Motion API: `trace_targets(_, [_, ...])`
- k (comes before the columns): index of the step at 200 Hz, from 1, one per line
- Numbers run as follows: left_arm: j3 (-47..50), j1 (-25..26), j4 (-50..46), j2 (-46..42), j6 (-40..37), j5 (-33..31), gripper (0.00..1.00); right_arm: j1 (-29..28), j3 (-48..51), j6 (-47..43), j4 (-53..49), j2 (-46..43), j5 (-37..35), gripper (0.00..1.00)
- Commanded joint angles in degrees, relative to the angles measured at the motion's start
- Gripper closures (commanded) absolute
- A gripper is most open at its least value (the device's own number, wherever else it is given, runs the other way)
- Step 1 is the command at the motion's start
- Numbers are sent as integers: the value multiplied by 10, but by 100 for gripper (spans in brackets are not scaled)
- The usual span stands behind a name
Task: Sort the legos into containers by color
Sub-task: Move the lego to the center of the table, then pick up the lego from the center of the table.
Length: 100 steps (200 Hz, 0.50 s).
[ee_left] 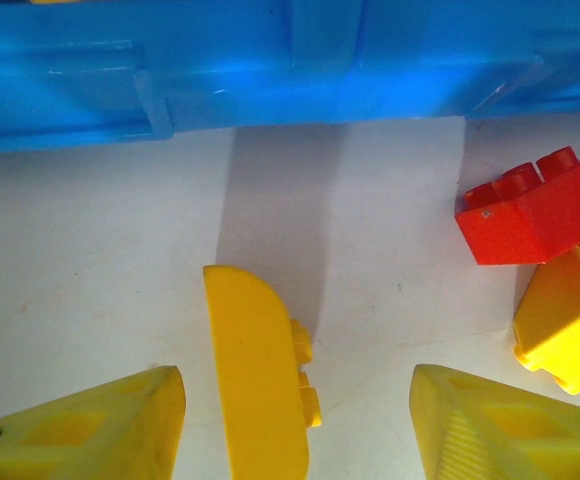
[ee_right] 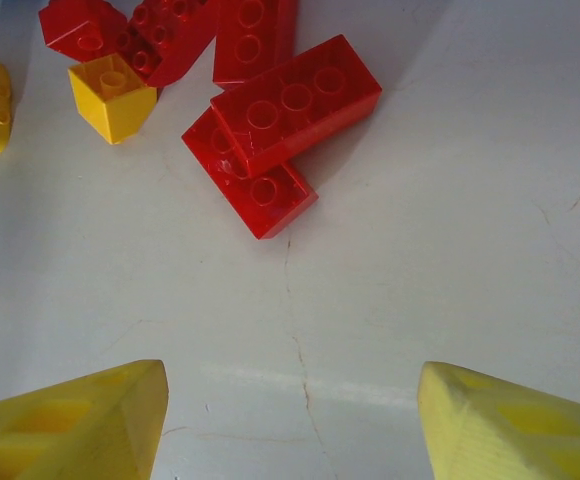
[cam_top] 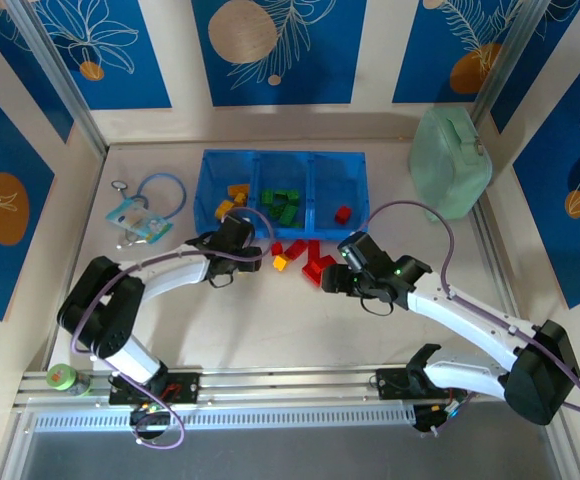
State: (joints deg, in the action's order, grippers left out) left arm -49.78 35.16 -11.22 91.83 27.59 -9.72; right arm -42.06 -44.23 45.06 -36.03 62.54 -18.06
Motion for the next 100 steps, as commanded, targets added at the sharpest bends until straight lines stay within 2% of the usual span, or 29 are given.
trace_targets(1, [-17, 2, -15, 19, 3, -13, 39, -4, 5, 12, -19, -27, -16, 33])
trace_targets(32, [-26, 3, -20, 44, 3, -10, 48, -1, 11, 12, -26, -40, -18, 32])
trace_targets(54, [-29, 2, -29, 44, 4, -10, 62, 0, 9, 11, -27, -42, -18, 33])
trace_targets(65, [-27, 3, -33, 27, 4, -18, 67, 0, 8, 10, -27, -41, -18, 32])
trace_targets(86, [-28, -1, -48, -20, -5, -47, 71, 2, 7, 8, -24, -40, -16, 33])
trace_targets(100, [-37, -22, -59, -54, -11, -34, 73, 3, 9, 7, -20, -39, -15, 33])
